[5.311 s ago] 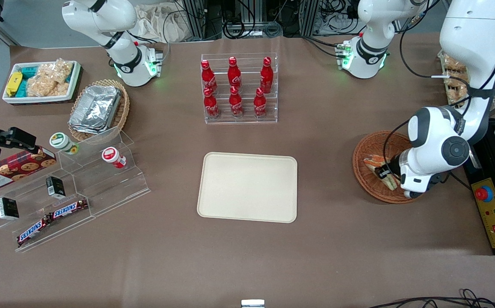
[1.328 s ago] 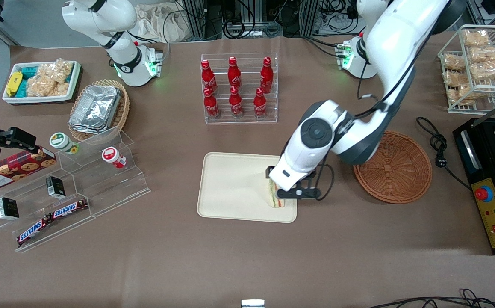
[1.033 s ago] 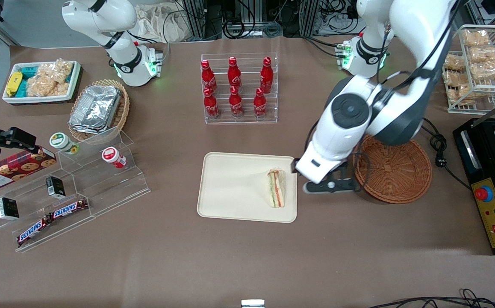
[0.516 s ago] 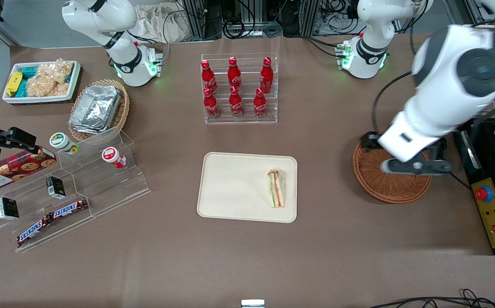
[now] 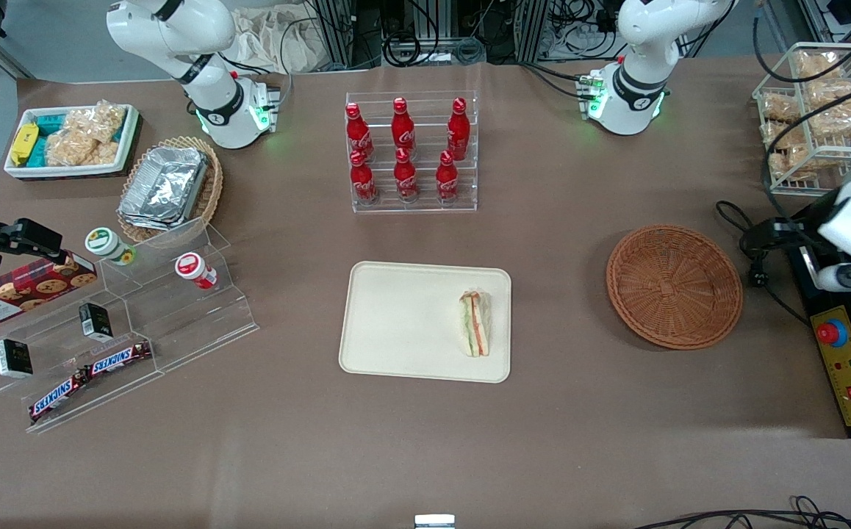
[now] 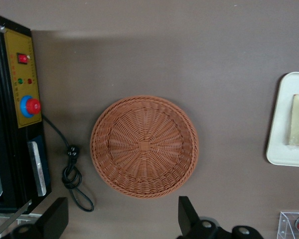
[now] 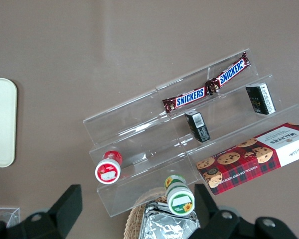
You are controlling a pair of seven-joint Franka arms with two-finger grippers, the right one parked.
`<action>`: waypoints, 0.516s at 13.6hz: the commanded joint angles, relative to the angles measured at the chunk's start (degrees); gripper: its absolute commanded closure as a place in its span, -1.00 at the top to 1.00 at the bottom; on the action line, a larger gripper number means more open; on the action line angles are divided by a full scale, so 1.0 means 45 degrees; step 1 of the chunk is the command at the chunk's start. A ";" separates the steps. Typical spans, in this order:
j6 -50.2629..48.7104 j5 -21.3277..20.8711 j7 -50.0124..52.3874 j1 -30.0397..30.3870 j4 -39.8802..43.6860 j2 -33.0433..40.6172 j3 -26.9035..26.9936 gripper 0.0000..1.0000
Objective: Place sandwich from basket to tray
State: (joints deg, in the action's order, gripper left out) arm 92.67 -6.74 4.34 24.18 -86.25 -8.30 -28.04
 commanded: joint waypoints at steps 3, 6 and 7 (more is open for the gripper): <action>-0.0417 -0.0005 -0.0221 0.0349 0.0026 0.0262 -0.0137 0.98; -0.0652 0.0014 -0.0533 0.0428 0.0045 0.0282 -0.0137 0.98; -0.0652 -0.0005 -0.0534 0.0428 0.0045 0.0282 -0.0137 0.98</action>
State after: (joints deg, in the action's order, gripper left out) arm 91.15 -6.75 3.27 25.19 -86.12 -8.09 -28.10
